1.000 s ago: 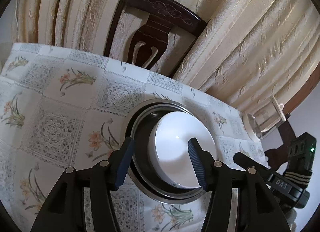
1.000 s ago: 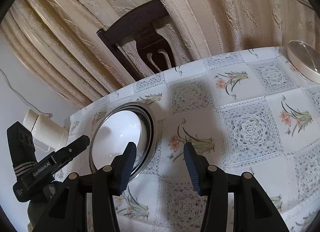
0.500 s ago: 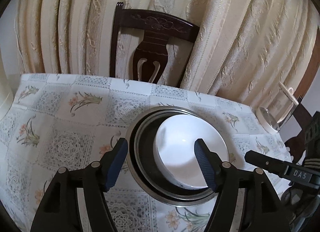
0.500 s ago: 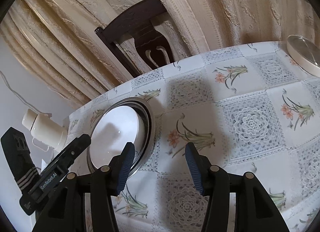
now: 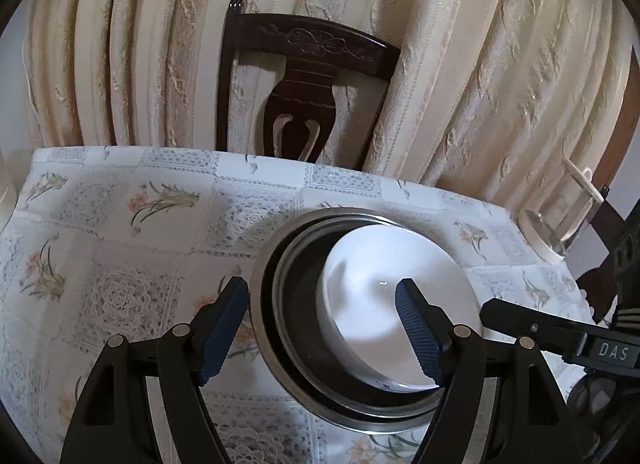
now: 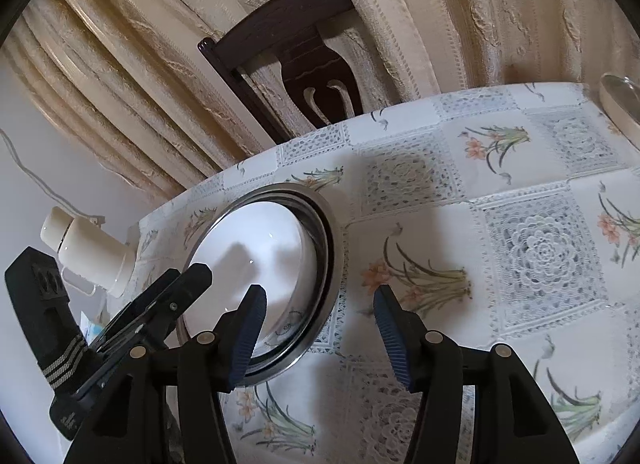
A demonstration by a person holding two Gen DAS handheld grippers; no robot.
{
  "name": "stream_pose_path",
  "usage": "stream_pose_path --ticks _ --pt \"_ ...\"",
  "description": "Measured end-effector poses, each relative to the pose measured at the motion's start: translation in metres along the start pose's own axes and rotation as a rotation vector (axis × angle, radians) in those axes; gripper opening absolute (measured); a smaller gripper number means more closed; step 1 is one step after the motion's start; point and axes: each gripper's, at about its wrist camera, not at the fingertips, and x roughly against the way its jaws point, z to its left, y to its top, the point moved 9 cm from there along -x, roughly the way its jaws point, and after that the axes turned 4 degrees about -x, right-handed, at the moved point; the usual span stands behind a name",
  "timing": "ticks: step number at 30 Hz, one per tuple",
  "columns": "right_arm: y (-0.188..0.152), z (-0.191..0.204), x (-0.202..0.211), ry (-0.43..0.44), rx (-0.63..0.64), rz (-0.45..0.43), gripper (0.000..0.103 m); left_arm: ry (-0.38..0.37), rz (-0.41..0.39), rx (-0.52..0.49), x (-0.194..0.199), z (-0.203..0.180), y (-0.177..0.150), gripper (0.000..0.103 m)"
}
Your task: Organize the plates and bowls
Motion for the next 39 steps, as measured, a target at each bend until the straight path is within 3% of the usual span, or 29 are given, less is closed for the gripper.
stream_pose_path --ticks 27,33,39 --pt "-0.002 0.003 -0.015 -0.011 0.019 0.016 0.06 0.069 0.013 -0.072 -0.012 0.004 -0.008 0.077" --pt "-0.003 0.005 -0.019 -0.016 0.028 0.024 0.06 -0.045 0.061 0.005 -0.021 0.003 -0.013 0.077" --pt "-0.004 0.008 -0.022 -0.016 0.041 0.028 0.06 -0.135 0.109 0.115 -0.03 0.011 -0.02 0.061"
